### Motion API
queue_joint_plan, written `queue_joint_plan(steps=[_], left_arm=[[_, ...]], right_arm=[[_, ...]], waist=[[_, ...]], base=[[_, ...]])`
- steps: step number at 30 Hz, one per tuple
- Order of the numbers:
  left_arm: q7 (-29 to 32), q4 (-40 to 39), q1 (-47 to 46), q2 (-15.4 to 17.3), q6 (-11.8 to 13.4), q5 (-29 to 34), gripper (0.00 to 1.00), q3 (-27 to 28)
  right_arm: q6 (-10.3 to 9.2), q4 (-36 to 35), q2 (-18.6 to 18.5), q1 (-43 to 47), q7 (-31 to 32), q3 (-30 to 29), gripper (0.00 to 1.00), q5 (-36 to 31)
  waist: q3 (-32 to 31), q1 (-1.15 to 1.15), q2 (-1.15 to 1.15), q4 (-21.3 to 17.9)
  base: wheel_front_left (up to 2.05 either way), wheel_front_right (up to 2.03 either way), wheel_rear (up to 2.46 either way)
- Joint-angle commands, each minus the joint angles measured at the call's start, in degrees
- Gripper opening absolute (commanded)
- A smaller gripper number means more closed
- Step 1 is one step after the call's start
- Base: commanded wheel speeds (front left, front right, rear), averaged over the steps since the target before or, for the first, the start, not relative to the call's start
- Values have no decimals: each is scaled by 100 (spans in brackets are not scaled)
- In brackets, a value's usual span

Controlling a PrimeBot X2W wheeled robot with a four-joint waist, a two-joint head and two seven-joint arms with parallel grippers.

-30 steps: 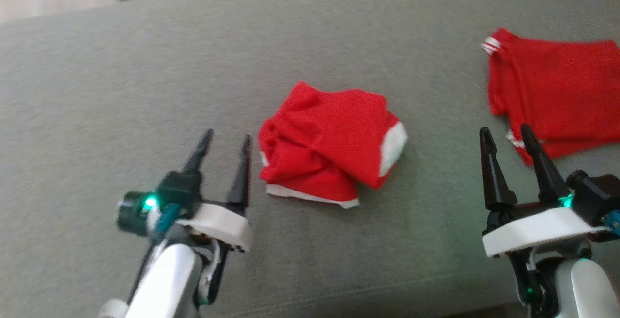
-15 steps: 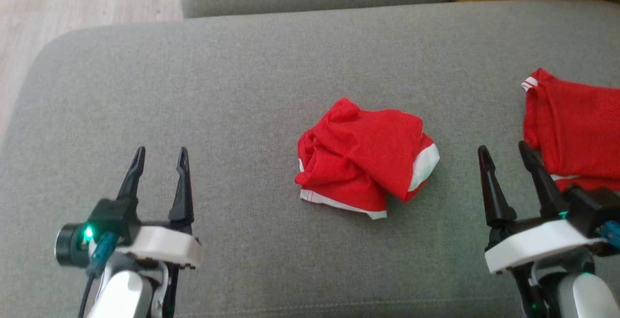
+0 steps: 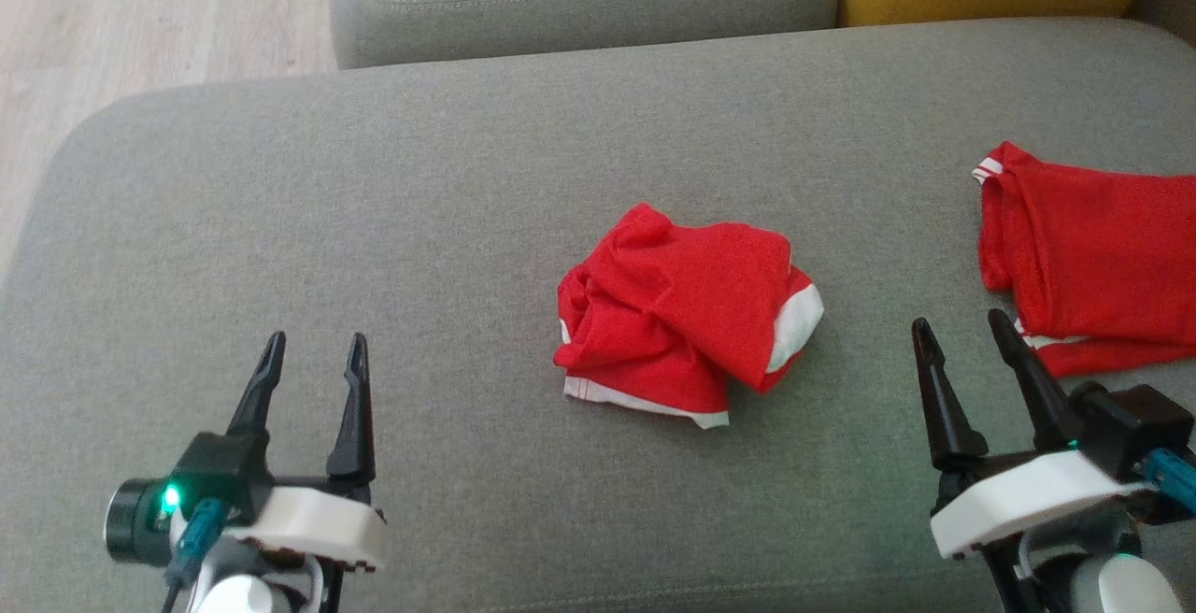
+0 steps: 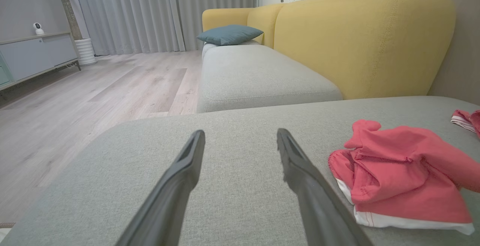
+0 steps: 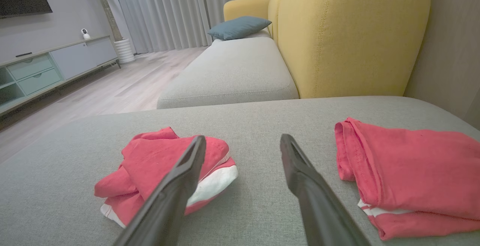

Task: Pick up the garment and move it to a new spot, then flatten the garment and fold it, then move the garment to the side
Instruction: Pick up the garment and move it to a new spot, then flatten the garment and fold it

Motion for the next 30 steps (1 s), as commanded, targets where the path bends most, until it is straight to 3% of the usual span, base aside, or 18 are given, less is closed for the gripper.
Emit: queue_joint_plan(steps=[1, 21, 24, 30], left_arm=[[5, -206, -164, 131, 40, 54, 100, 198], [66, -265, -236, 168, 102, 36, 100, 114], [93, -292, -264, 174, 119, 41, 100, 103], [122, -334, -450, 149, 130, 61, 100, 49]], right_arm=[[20, -215, -48, -114, 18, 133, 100, 22], [20, -197, -35, -142, 88, 157, 100, 50], [20, -121, -114, -200, 252, 363, 100, 74], [20, 262, -404, -723, 987, 1471, 100, 131]], waist=[[5, 0, 0, 0], [78, 0, 0, 23], [136, 0, 0, 26], [382, 0, 0, 76]], base=[[0, 0, 0], [0, 0, 0], [0, 0, 0], [0, 0, 0]])
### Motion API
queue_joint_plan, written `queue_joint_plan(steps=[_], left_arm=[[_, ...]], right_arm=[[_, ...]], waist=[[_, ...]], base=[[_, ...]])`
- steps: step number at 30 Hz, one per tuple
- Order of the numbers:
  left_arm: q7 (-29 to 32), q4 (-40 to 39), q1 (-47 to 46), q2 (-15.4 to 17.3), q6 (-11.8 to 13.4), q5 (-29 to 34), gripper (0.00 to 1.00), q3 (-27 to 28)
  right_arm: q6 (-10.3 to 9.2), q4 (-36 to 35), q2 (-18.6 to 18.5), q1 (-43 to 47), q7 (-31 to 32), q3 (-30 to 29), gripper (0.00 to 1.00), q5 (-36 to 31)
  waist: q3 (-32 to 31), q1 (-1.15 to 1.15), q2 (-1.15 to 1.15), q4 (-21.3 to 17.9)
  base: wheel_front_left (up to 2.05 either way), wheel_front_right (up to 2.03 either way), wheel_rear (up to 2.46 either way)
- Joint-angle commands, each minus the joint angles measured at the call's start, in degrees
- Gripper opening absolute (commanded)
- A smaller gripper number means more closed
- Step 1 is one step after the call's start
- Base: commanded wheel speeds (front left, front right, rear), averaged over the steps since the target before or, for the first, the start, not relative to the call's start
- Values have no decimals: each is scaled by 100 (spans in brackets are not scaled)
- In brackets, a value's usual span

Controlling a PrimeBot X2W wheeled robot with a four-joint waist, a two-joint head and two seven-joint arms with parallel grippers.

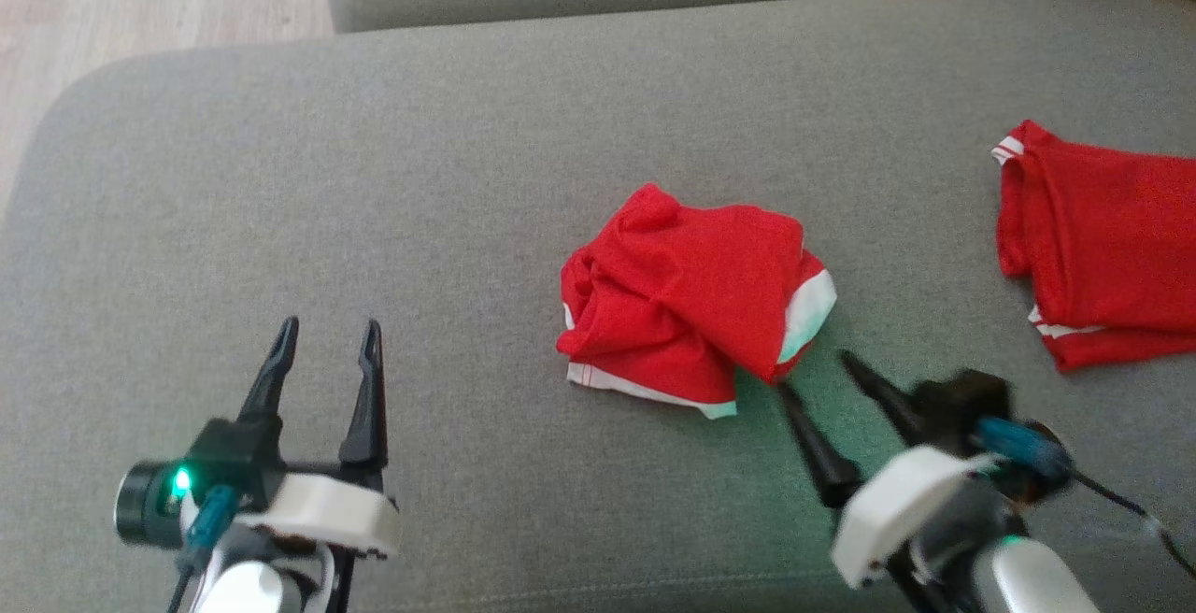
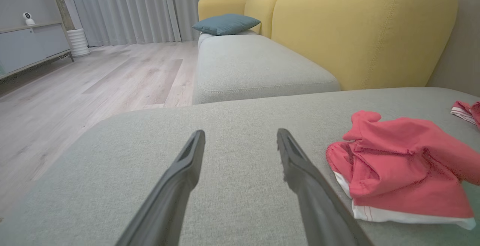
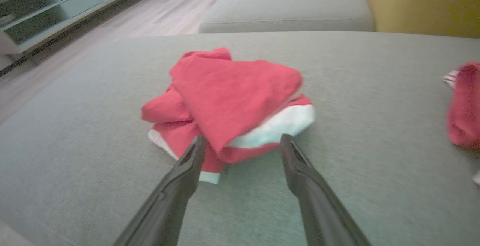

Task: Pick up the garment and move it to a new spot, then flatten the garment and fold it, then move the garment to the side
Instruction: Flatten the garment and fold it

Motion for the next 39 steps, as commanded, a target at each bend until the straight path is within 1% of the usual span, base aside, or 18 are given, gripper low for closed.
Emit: queue_joint_plan(steps=[1, 6, 8, 9, 12, 13, 14, 15, 20, 27, 30, 33, 34, 39], left_arm=[[0, -201, -400, 109, 17, 63, 100, 214], [-31, -163, -632, 68, -29, 82, 100, 151], [-50, -143, -716, 52, -40, 89, 100, 133], [-69, -111, -793, 28, -57, 94, 100, 105], [-89, -74, -859, 6, -75, 94, 100, 82], [-100, -53, -882, -3, -81, 91, 100, 76], [-110, -32, -900, -10, -85, 85, 100, 74], [-121, -12, -914, -16, -90, 79, 100, 72], [-166, 75, -945, -31, -98, 52, 100, 78], [-197, 140, -950, -2, -90, 20, 100, 108], [-204, 164, -976, 1, -94, 11, 100, 103], [-210, 187, -990, -10, -102, 2, 100, 79], [-212, 193, -992, -13, -105, -1, 100, 71], [-223, 215, -1008, -42, -106, -4, 100, 25]], right_arm=[[20, -122, -151, -558, 88, 419, 100, -20], [20, 253, -255, -1210, 232, 978, 100, -180], [20, 488, -319, -1459, 338, 1121, 100, -310], [20, 732, -372, -1669, 434, 1225, 100, -416], [20, 891, -393, -1835, 458, 1297, 100, -469], [20, 969, -398, -1893, 493, 1308, 61, -482], [20, 1026, -402, -1948, 506, 1310, 26, -492], [20, 1072, -401, -1991, 506, 1302, 0, -491], [20, 965, -306, -2152, 181, 1364, 0, -272], [20, 346, 16, -2509, -290, 2043, 0, 446], [20, 95, 181, -2739, -521, 2209, 0, 828], [20, -20, 298, -2869, -679, 2106, 0, 1216], [20, -6, 318, -2895, -703, 2016, 0, 1255], [20, 351, 372, -2575, -661, 1447, 0, 1806]], waist=[[125, 0, 0, 38], [380, 0, 0, 160], [475, 0, 0, 209], [551, 0, 0, 266], [607, 0, 0, 314], [625, 0, 0, 333], [640, 0, 0, 351], [654, 0, 0, 368], [662, 0, 0, 417], [602, 0, 0, 314], [574, 0, 0, 248], [549, 0, 0, 194], [544, 0, 0, 179], [563, 0, 0, 145]], base=[[0, 0, 0], [0, 0, 0], [0, 0, 0], [0, 0, 0], [0, 0, 0], [0, 0, 0], [0, 0, 0], [0, 0, 0], [0, 0, 0], [0, 0, 0], [0, 0, 0], [0, 0, 0], [0, 0, 0], [0, 0, 0]])
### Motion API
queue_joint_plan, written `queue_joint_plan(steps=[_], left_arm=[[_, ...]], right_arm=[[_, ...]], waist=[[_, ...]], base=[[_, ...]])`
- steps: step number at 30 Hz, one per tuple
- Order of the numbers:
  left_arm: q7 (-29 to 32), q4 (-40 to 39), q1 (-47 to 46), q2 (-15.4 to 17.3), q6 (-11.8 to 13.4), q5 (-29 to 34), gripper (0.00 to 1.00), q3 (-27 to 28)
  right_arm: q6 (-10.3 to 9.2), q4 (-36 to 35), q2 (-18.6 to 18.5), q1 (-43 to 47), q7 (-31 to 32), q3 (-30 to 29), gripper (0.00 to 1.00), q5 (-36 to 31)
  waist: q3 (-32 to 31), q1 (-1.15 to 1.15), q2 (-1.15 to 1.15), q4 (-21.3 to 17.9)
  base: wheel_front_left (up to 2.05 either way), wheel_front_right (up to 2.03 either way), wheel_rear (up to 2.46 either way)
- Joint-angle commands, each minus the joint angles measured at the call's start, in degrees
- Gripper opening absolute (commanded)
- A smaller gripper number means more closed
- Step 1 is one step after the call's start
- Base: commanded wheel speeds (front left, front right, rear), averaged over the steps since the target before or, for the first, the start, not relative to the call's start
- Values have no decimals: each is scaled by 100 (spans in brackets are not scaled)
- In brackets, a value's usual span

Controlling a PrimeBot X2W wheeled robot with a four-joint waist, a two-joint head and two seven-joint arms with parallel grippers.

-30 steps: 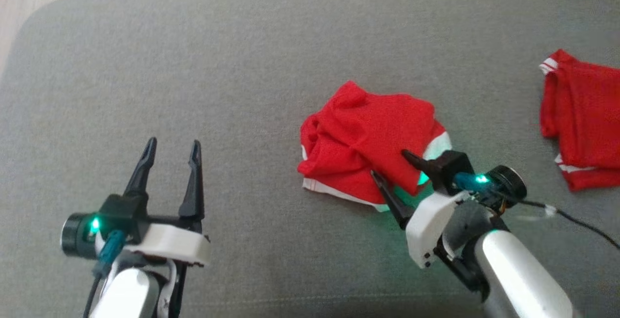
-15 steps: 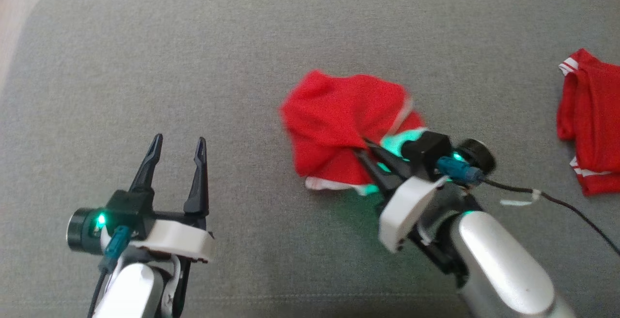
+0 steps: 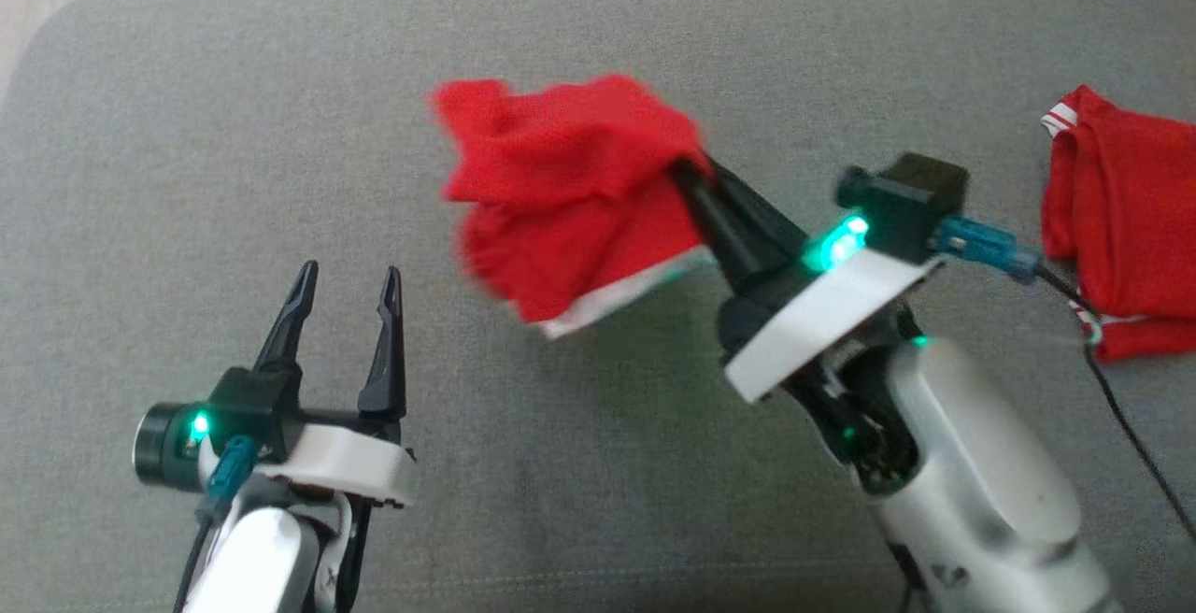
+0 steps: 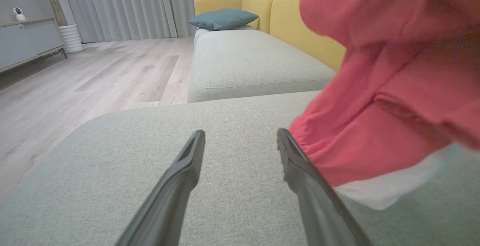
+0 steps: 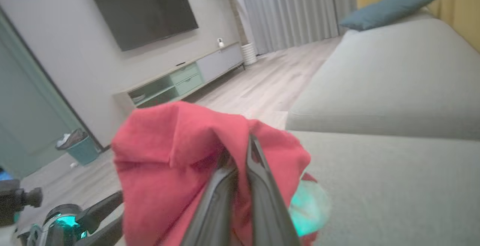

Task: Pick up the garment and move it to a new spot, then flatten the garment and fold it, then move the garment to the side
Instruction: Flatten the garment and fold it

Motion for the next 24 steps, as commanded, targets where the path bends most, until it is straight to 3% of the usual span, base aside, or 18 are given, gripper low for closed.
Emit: queue_joint_plan(steps=[1, 9, 18, 19, 20, 21, 24], left_arm=[[-65, -141, -310, 49, 5, -37, 100, 204], [-81, -92, -348, 53, -12, -46, 100, 171], [-90, -34, -413, 59, -29, -40, 100, 120], [-91, -29, -417, 59, -29, -41, 100, 115], [-92, -24, -418, 59, -28, -43, 100, 110], [-92, -21, -419, 61, -27, -43, 100, 105], [-95, -18, -402, 68, -11, -46, 100, 103]], right_arm=[[20, -63, 130, 166, -29, -72, 0, 103], [20, 912, 140, 814, -244, -1234, 0, 608], [20, 1812, 141, 910, -866, -2008, 0, 2064], [20, 1958, 141, 926, -921, -2072, 22, 2193], [20, 2104, 141, 940, -981, -2139, 66, 2246], [20, 2215, 142, 949, -1049, -2196, 100, 2323], [20, 2383, 140, 968, -1312, -2291, 100, 2294]], waist=[[11, 0, 0, -6], [125, 0, 0, -88], [143, 0, 0, -168], [140, 0, 0, -171], [136, 0, 0, -173], [133, 0, 0, -175], [113, 0, 0, -188]], base=[[0, 0, 0], [0, 0, 0], [0, 0, 0], [0, 0, 0], [0, 0, 0], [0, 0, 0], [0, 0, 0]])
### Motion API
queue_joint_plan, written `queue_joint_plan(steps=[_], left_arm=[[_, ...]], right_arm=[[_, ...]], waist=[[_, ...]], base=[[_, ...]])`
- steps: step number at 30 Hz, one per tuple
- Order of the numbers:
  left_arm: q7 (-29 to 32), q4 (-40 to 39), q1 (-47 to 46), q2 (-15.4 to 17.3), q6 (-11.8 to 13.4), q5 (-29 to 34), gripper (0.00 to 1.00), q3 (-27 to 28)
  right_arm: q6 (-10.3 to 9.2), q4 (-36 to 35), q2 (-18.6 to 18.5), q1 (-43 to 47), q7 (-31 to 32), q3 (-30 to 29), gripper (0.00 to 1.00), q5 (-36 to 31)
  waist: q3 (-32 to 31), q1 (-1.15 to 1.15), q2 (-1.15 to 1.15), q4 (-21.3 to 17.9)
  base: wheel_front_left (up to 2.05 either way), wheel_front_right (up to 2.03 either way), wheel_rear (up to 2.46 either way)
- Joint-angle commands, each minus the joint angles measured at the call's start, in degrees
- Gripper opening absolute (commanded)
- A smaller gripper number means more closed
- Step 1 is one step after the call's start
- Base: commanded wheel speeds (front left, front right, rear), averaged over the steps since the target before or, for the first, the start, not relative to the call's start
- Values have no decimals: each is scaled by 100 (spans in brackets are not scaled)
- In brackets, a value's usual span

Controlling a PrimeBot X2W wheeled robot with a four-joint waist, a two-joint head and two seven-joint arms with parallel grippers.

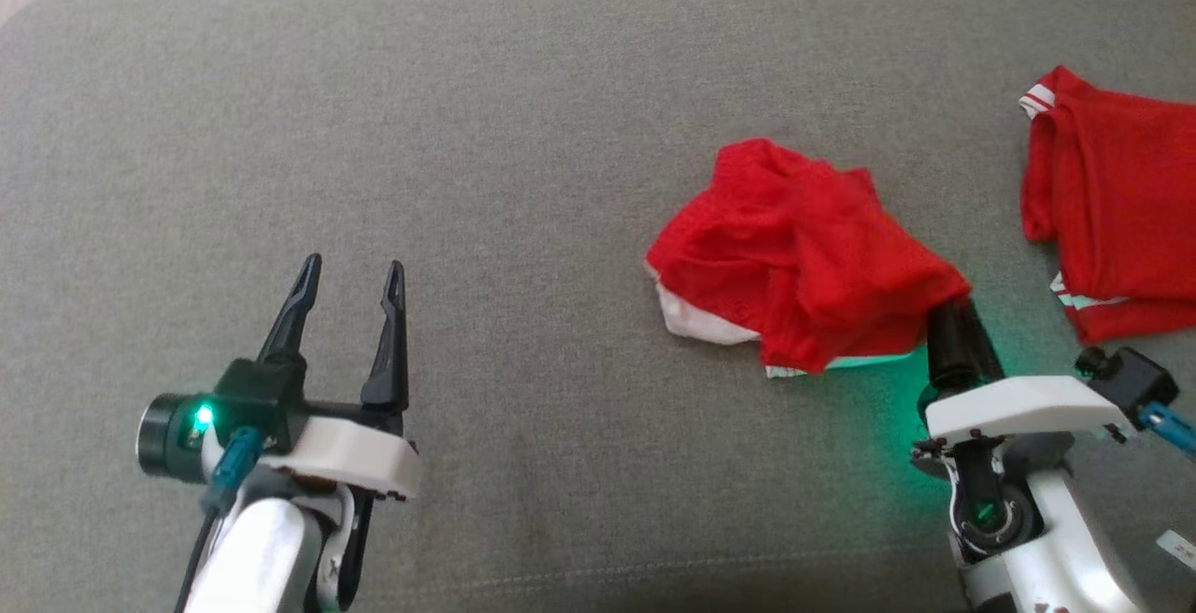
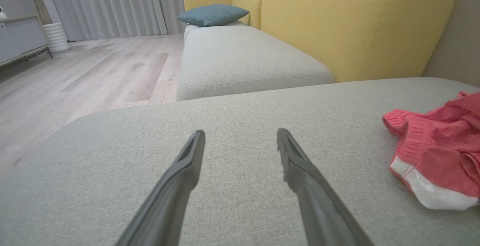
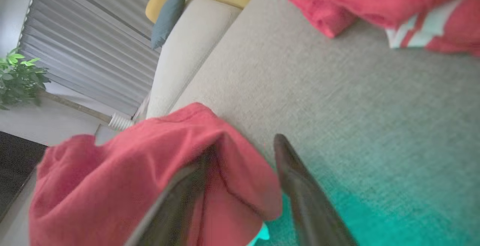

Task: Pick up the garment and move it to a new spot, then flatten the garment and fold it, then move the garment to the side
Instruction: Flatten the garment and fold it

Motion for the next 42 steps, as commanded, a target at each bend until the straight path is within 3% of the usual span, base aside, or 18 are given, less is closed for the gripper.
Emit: queue_joint_plan(steps=[1, 5, 9, 20, 26, 38, 42], left_arm=[[-53, -168, -253, 77, 3, -48, 100, 171], [-56, -188, -191, 98, 42, -60, 100, 187], [-58, -232, -108, 131, 88, -77, 100, 217], [-67, -371, 132, 181, 246, -104, 100, 302], [-70, -489, 337, 201, 363, -82, 100, 302], [-51, -555, 379, 249, 443, -70, 100, 285], [-38, -602, 246, 251, 357, -16, 100, 158]], right_arm=[[20, -200, 0, -49, -162, 125, 100, -100], [20, -525, -238, 50, -583, 273, 100, -723], [20, -1082, -533, 237, -746, 391, 100, -1772], [20, -3097, -705, 930, 62, 402, 100, -3721], [20, -3690, -477, 1299, 463, 331, 100, -3962], [20, -3852, -334, 1417, 582, 215, 100, -3938], [20, -3879, -334, 1408, 587, 228, 100, -3947]], waist=[[-17, 0, 0, -11], [-83, 0, 0, -40], [-168, 0, 0, -83], [-438, 0, 0, -111], [-549, 0, 0, -35], [-526, 0, 0, -22], [-466, 0, 0, -42]], base=[[0, 0, 0], [0, 0, 0], [0, 0, 0], [0, 0, 0], [0, 0, 0], [0, 0, 0], [0, 0, 0]])
